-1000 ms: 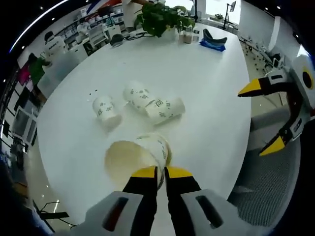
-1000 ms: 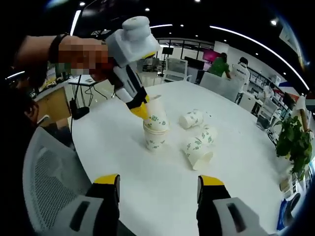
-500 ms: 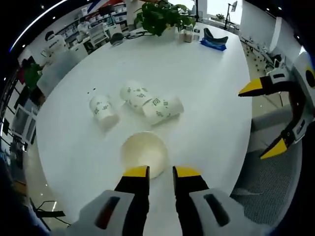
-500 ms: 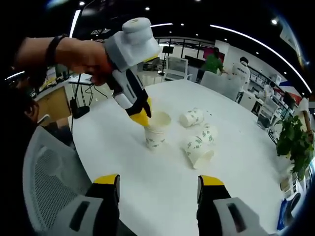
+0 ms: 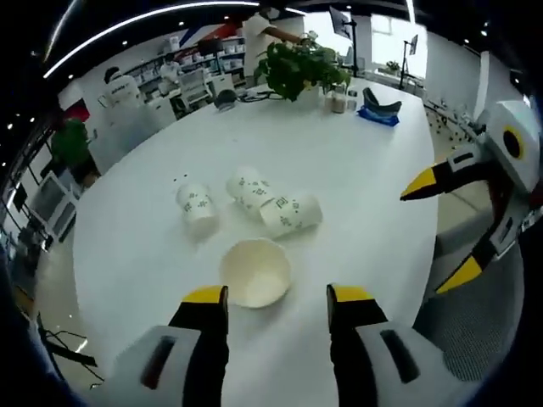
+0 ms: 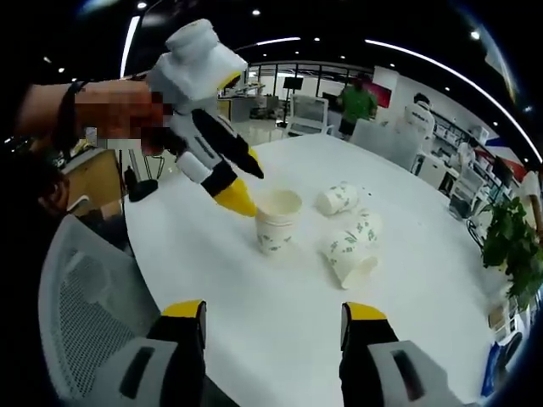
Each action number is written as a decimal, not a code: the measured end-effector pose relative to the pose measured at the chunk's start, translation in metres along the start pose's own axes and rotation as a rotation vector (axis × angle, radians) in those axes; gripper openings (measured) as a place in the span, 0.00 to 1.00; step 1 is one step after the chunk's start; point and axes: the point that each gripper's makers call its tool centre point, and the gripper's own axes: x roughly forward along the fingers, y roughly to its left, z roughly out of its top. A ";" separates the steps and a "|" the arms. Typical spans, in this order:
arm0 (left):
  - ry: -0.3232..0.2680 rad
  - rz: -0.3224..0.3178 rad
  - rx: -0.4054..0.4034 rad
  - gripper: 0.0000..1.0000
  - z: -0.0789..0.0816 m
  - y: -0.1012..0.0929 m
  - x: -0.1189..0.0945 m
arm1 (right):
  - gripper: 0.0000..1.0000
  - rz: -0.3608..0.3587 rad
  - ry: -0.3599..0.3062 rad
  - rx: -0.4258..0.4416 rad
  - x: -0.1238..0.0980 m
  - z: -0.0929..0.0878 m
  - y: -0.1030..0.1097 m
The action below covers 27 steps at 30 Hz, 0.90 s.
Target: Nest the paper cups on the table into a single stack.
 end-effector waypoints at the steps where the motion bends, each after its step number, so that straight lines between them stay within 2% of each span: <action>1: -0.013 0.005 -0.022 0.49 -0.003 0.001 -0.003 | 0.64 0.000 0.000 0.004 0.000 0.000 0.000; 4: -0.061 0.031 -0.099 0.50 -0.008 0.004 -0.014 | 0.64 0.003 0.003 0.017 0.001 -0.001 0.001; 6: -0.105 0.065 -0.161 0.46 -0.013 0.010 -0.022 | 0.64 0.015 0.009 0.028 0.002 -0.003 0.004; 9: -0.099 0.081 -0.202 0.49 -0.033 0.014 -0.029 | 0.64 0.023 0.017 0.029 0.003 -0.006 0.007; 10: -0.089 0.083 -0.220 0.50 -0.044 0.015 -0.029 | 0.64 0.026 0.019 0.029 0.004 -0.007 0.007; 15: -0.069 0.119 -0.264 0.53 -0.071 0.014 -0.040 | 0.64 0.025 0.023 0.051 0.008 -0.010 0.003; 23: -0.076 0.156 -0.342 0.56 -0.095 0.012 -0.054 | 0.64 0.027 0.033 0.061 0.013 -0.014 -0.001; 27: -0.098 0.164 -0.375 0.50 -0.104 0.018 -0.060 | 0.64 0.030 0.046 0.058 0.016 -0.020 0.000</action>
